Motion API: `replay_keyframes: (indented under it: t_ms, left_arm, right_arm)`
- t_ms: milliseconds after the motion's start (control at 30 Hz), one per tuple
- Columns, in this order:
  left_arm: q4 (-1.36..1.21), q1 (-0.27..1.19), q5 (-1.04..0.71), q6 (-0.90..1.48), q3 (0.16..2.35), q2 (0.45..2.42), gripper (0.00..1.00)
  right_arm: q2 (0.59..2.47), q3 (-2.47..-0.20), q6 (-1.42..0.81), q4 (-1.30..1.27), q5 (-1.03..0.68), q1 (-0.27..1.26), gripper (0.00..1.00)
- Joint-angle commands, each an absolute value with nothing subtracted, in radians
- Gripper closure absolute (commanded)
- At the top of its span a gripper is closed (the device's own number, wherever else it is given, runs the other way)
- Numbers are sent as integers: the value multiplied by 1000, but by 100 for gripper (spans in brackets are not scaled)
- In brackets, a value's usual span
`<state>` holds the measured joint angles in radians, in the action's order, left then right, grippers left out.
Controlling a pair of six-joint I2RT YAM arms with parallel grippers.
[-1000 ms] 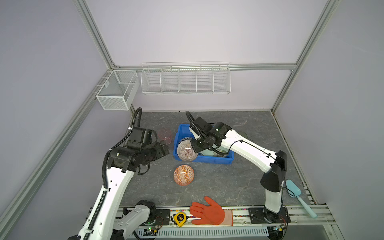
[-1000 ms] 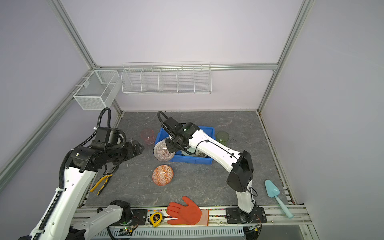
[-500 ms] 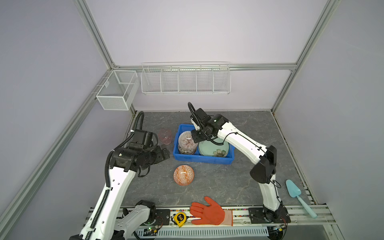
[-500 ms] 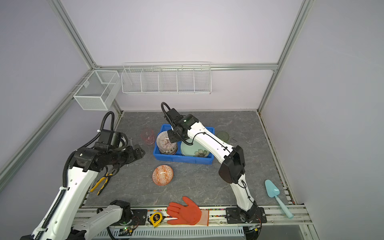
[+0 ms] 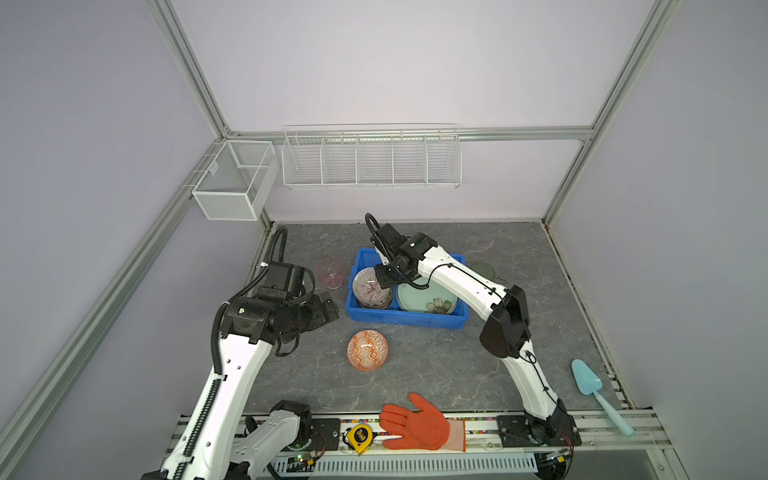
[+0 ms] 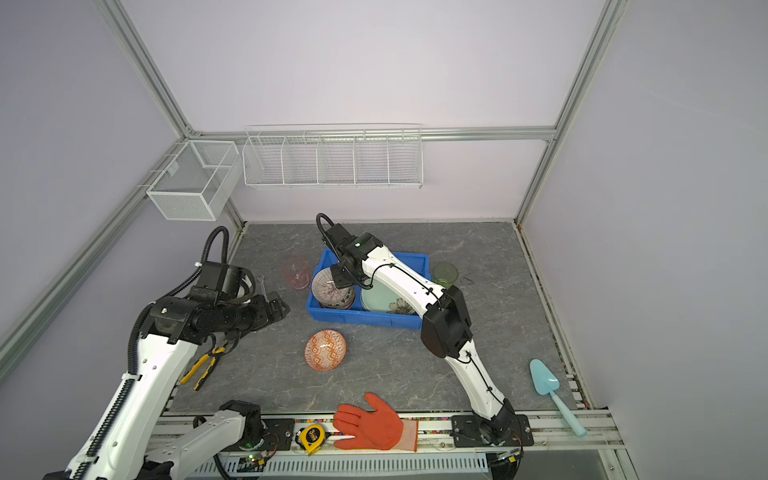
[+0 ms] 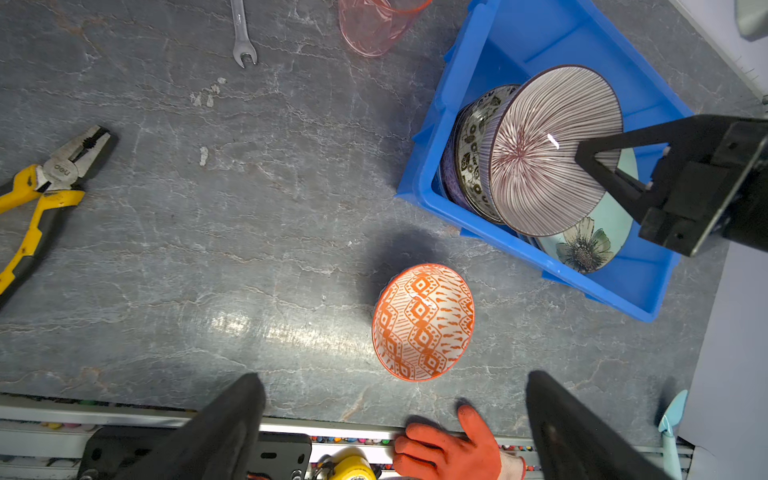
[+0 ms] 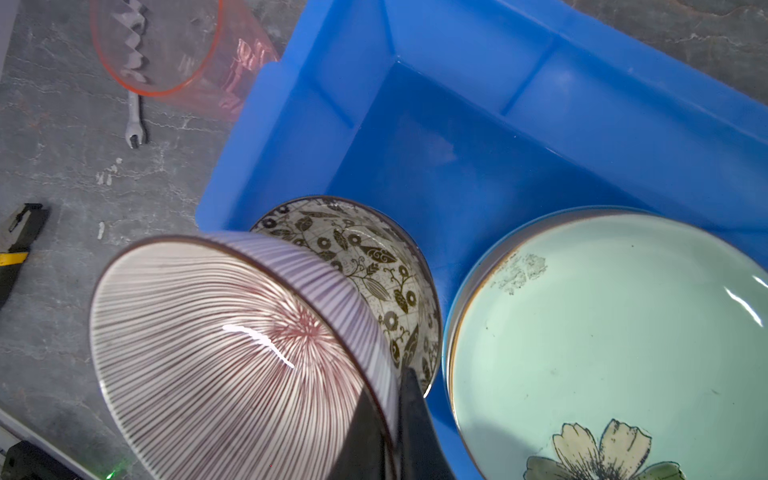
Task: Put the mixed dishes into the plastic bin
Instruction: 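Lower the striped bowl onto the nested bowls in the bin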
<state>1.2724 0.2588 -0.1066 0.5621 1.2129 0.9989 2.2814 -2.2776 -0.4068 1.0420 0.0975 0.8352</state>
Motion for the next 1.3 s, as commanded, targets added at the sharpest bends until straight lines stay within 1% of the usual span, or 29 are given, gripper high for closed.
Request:
replay_keyframes:
  t_ms: [0, 500, 867, 1100, 1267]
  left_arm:
    - [1294, 250, -120, 542, 1193, 988, 2]
    - [1266, 248, -145, 536, 1153, 997, 2]
    - [1256, 248, -153, 537, 1128, 995, 2]
    - [1247, 247, -162, 541, 1117, 998, 2]
    - [1248, 247, -165, 543, 1117, 994, 2]
  right_arm:
    - [2284, -2309, -400, 998, 103, 824, 93]
    - [2325, -2286, -394, 973, 113, 821, 93]
    - [2315, -2227, -394, 937, 124, 822, 93]
    - [2296, -2181, -389, 916, 135, 822, 87]
    - [2283, -2179, -388, 915, 141, 825, 85]
